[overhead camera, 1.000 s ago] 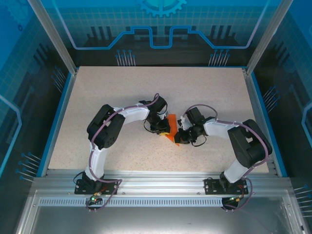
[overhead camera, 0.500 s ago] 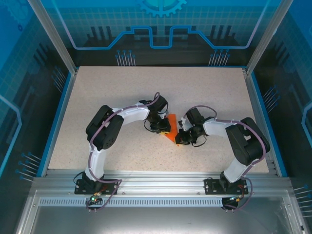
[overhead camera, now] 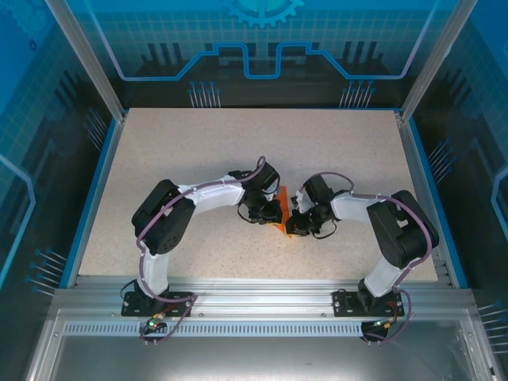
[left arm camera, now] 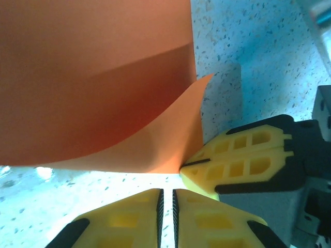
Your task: Fold a paper plane with a square sheet of paper (fold left side to right side)
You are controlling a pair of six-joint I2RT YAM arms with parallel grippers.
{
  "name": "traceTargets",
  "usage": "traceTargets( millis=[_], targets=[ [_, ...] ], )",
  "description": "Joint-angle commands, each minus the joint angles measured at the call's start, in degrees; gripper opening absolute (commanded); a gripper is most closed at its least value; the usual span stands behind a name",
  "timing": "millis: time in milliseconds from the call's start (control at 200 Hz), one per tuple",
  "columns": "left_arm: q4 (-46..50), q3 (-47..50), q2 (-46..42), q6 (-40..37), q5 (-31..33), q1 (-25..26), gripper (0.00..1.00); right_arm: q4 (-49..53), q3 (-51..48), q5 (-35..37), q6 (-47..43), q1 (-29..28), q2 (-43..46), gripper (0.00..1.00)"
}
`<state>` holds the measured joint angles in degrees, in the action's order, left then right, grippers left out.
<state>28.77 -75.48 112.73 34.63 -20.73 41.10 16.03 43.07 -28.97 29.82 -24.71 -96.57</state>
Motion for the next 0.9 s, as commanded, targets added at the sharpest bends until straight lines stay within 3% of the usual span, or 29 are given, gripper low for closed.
traceTargets(
  millis=[0,360,895],
  targets=[
    [-2.0,0.5,1.8,1.7,-1.9,0.4,0.17,3.2,-2.9,7.6,0.3,0.2,-3.6,0.00],
    [-3.6,-0.5,4.8,2.0,-4.4,1.1,0.17,3.4,-3.0,8.1,0.2,0.2,-3.8,0.00],
    [-0.7,0.2,8.2,0.2,1.0,0.1,0.14,4.5,-3.2,9.1,0.1,0.3,-3.3,0.00]
  ],
)
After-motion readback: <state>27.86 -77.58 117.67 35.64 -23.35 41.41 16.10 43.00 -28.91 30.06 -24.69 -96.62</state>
